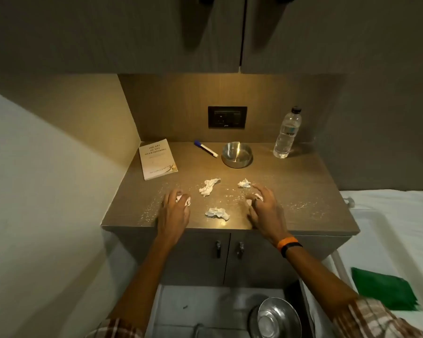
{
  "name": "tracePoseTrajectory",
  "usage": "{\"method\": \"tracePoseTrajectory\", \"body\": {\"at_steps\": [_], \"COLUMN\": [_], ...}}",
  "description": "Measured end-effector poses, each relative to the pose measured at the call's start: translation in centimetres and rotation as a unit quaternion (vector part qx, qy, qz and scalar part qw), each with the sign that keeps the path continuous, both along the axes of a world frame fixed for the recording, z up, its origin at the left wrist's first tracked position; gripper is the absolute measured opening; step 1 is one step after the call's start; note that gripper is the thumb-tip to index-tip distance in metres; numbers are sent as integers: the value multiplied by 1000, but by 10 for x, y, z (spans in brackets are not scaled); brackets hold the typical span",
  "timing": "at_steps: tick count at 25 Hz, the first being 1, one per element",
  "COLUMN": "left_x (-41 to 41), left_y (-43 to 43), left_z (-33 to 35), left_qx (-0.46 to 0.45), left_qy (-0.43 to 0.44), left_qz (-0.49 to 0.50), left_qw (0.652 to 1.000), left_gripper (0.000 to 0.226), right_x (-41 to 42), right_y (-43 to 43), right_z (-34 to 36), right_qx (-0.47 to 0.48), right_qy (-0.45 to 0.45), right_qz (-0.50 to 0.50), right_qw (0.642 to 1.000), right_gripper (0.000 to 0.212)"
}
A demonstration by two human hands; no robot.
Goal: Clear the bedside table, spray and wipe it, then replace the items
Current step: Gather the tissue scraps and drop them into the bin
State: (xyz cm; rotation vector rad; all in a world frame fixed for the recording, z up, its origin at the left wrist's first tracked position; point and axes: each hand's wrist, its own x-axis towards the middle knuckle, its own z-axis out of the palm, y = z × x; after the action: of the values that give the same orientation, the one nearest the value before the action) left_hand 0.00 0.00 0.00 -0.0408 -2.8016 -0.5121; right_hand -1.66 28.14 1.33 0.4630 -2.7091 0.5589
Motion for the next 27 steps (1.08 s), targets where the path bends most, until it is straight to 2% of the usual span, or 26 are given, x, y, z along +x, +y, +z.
{"method": "tracePoseTrajectory", "body": {"at_steps": [2, 5, 9, 13, 15, 19, 21, 23, 25, 27], "left_x": [-9, -20, -39, -69, -90, -115, -117, -115, -110, -100], "left_y": [-9, -11, -4, 22, 36, 51, 51, 50, 44, 39], "left_z": [-12, -24, -27, -14, -8, -16, -22, -25, -25, -24], "left_qx": [51, 75, 86, 128, 132, 91, 67, 46, 75, 116], "left_qy": [-44, -76, -50, 1, -7, -66, -72, -64, -52, -33], "left_qz": [13, -18, -19, -18, -37, -104, -123, -129, -113, -98], "left_qw": [998, 994, 995, 992, 990, 988, 988, 989, 989, 988], "left_gripper": [30, 19, 16, 28, 32, 26, 26, 25, 26, 25], "right_x": [-10, -20, -41, -76, -97, -113, -108, -94, -67, -32], "right_y": [0, -3, -13, -23, -31, -43, -45, -51, -64, -79], "right_z": [-13, -25, -21, -9, -4, -7, -7, -7, -10, -14], "right_qx": [15, 37, 6, -69, -73, 47, 89, 61, -33, -49], "right_qy": [-66, -124, -120, -91, -97, -147, -140, -122, -114, -115], "right_qz": [-37, -57, -80, -98, -100, -54, -42, -42, -31, 14], "right_qw": [997, 990, 990, 989, 988, 987, 985, 990, 992, 992], "right_gripper": [20, 26, 16, 12, 14, 17, 17, 15, 18, 19]}}
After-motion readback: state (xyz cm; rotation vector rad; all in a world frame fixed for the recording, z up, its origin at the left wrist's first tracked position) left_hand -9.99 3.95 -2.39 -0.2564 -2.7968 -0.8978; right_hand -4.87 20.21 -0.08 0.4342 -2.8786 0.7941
